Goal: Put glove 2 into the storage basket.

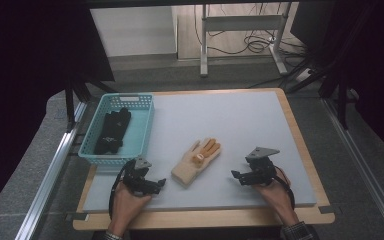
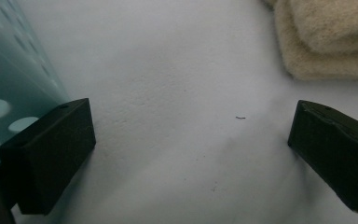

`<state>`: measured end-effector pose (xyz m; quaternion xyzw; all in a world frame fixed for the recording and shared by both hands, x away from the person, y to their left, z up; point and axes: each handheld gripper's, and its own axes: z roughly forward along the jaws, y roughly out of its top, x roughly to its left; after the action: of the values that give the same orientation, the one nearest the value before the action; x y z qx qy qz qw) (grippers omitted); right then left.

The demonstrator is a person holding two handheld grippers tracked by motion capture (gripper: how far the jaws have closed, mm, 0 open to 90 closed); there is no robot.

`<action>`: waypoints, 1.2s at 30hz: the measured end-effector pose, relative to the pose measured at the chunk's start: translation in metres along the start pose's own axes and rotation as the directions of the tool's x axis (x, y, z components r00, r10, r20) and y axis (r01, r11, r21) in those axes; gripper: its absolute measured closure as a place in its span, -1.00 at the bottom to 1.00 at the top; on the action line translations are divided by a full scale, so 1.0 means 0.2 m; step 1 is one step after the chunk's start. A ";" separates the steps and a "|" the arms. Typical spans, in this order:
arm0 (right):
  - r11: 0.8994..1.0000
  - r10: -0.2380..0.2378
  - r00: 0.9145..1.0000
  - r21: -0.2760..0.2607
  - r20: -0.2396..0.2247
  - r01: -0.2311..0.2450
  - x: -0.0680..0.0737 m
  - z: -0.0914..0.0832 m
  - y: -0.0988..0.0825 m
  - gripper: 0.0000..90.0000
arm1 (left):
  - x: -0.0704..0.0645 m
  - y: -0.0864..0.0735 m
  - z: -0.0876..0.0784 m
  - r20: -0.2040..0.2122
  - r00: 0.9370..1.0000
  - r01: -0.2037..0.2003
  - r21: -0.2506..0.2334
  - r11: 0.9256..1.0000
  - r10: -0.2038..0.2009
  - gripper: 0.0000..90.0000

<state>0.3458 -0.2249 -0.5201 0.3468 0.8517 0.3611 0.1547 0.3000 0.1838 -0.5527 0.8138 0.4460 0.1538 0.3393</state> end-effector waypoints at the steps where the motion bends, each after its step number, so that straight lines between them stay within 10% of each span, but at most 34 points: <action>1: 1.000 0.009 1.000 0.005 0.008 -0.009 -0.02 -0.01 -0.01 -0.63 | 0.00 0.00 0.00 0.001 1.000 -0.002 0.000 1.000 0.002 -0.98; 24: 0.999 0.038 0.995 0.006 0.094 -0.039 -0.08 -0.01 -0.10 -0.80 | 0.00 0.00 -0.01 0.005 1.000 -0.005 -0.001 1.000 0.005 -0.96; 36: 0.999 0.039 0.995 0.005 0.095 -0.040 -0.08 -0.01 -0.10 -0.80 | -0.07 0.11 -0.06 0.117 0.993 0.005 -0.022 1.000 -0.003 -0.94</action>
<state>0.3455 -0.2470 -0.5330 0.3810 0.8375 0.3443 0.1867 0.3002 0.1690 -0.5278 0.8167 0.4252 0.1101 0.3743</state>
